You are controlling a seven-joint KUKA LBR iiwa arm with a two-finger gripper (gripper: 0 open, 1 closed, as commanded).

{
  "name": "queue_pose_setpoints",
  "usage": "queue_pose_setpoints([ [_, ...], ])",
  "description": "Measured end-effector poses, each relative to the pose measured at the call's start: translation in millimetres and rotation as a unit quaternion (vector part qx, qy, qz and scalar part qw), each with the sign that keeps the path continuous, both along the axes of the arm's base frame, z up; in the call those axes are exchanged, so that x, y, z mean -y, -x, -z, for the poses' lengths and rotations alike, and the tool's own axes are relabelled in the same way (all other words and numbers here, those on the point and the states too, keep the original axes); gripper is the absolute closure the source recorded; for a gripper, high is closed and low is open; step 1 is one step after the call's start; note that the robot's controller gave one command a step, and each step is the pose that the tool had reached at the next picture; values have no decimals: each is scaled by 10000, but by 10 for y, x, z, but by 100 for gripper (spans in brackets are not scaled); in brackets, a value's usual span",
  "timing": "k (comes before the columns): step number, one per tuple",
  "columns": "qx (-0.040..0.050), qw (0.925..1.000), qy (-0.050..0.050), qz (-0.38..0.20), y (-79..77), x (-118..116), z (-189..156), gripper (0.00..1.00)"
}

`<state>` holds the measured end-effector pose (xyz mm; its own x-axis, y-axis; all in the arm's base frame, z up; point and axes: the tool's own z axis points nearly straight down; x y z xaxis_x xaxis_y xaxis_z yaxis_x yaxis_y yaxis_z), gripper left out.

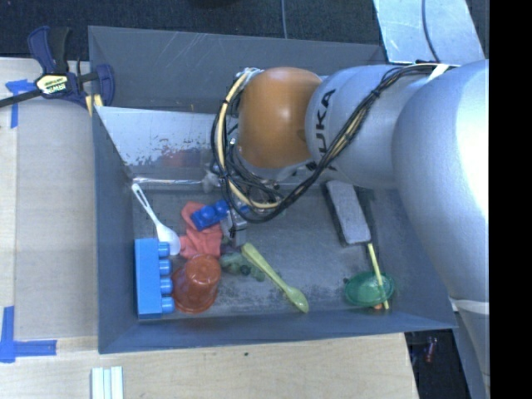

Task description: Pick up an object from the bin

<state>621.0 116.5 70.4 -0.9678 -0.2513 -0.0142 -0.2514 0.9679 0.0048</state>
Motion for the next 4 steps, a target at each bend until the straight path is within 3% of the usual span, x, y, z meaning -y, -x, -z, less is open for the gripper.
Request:
queue_pose_setpoints([
  [2,72,10000,-24,-6,-37,-25,-72,0],
  [3,43,10000,-5,-79,-7,-15,-58,100],
  [4,42,10000,-4,-85,-6,-14,-59,100],
])
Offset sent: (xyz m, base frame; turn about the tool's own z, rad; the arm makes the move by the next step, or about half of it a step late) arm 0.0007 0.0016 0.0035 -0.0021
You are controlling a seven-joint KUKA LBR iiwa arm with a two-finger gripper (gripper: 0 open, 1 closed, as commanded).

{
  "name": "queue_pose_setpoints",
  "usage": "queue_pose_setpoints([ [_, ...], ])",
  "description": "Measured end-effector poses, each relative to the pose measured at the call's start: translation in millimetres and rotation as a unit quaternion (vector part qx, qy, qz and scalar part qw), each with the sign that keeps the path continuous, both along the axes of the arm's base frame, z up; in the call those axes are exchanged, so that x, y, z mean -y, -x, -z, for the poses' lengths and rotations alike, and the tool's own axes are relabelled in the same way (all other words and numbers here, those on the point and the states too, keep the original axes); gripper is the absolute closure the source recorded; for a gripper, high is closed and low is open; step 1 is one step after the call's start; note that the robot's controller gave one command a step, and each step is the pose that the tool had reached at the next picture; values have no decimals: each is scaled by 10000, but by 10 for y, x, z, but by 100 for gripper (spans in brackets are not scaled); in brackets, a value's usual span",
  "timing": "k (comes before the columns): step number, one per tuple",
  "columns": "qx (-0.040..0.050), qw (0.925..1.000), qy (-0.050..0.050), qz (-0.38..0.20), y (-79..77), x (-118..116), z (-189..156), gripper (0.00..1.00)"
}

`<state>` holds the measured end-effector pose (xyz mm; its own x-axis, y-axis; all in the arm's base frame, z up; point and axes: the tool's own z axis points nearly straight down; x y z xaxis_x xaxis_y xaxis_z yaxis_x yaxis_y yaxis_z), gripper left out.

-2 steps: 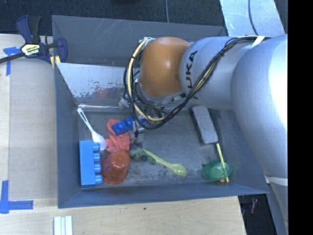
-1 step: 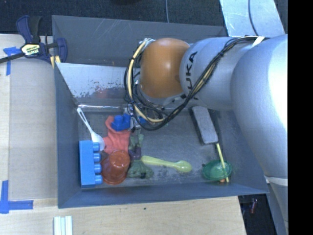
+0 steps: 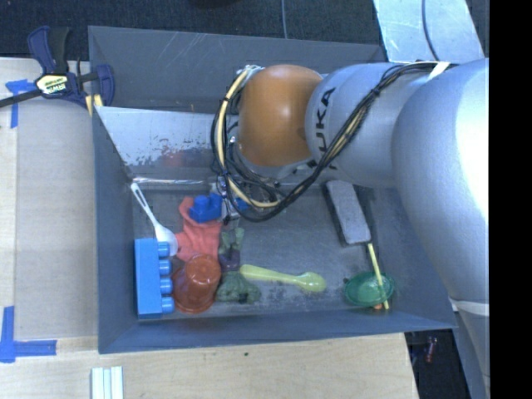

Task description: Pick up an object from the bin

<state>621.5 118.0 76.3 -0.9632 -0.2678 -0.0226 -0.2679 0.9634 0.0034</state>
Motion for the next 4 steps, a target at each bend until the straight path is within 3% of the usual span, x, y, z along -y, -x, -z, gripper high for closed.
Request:
queue_pose_setpoints([
  [2,-39,10000,5,6,27,6,-331,100],
  [4,11,10000,-5,19,3,4,-981,100],
])
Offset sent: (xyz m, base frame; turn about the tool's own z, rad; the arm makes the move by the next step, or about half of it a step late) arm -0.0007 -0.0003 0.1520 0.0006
